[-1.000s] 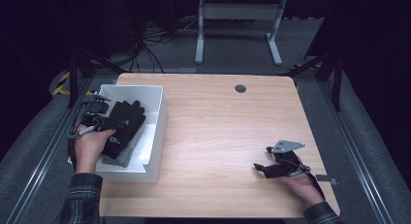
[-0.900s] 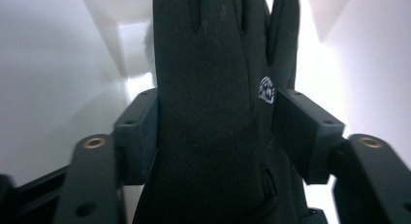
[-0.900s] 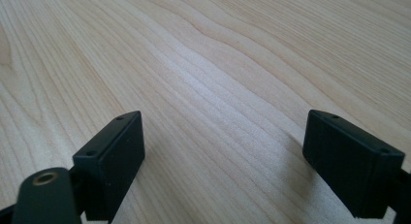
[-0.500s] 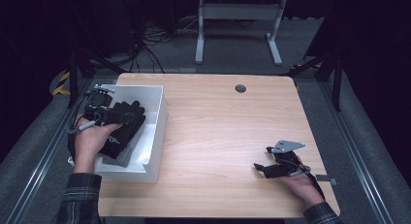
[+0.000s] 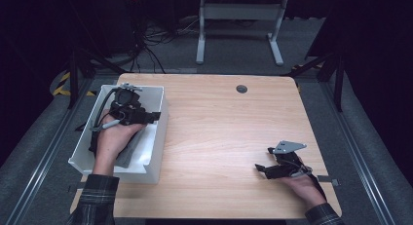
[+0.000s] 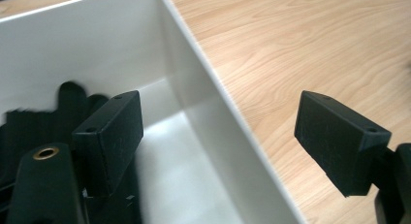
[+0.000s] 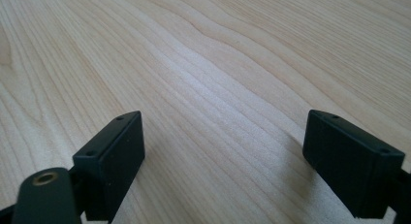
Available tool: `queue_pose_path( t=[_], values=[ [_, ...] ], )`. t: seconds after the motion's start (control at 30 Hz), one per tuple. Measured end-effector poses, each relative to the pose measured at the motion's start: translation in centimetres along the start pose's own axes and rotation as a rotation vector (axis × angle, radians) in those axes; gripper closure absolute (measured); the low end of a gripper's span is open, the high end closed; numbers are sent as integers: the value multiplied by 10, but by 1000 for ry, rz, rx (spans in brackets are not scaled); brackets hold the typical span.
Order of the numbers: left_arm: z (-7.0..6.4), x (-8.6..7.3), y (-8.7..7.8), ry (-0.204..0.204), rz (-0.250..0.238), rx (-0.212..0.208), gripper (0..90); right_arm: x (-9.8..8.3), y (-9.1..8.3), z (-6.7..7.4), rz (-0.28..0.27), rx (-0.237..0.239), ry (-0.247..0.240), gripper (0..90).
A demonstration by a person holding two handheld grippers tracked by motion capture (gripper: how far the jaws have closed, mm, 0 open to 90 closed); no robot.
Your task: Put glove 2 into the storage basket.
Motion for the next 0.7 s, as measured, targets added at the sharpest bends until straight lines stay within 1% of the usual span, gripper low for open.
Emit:
queue_pose_path(
  t=[0.03, 0.17, 0.37, 0.6, 0.63, 0.7],
  values=[
    [-5, 2, 2, 15, -2, -6, 186, 0, 0, 0, 0, 0, 0, 154],
    [-21, 5, 7, 41, -12, -46, 184, 0, 0, 0, 0, 0, 0, 154],
    [-44, 9, 16, 85, -26, -85, 174, 0, 0, 0, 0, 0, -1, 154],
    [-71, 9, 27, 130, -27, -118, 171, 0, 0, 0, 0, 0, 0, 153],
    [-78, 8, 31, 141, -25, -127, 172, 0, 0, 0, 0, 0, -1, 154],
    [-87, 6, 36, 149, -21, -143, 171, 0, 0, 0, -1, -1, 0, 154]
  ],
)
Point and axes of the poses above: each handheld gripper's, and its own axes: y roughly forward along the jaws, x roughly out of its top, z roughly to its left, the point moved 2 cm from there along y, roughly forward along the jaws, and after that the axes turned 1 degree about x, right-handed, at the moved point
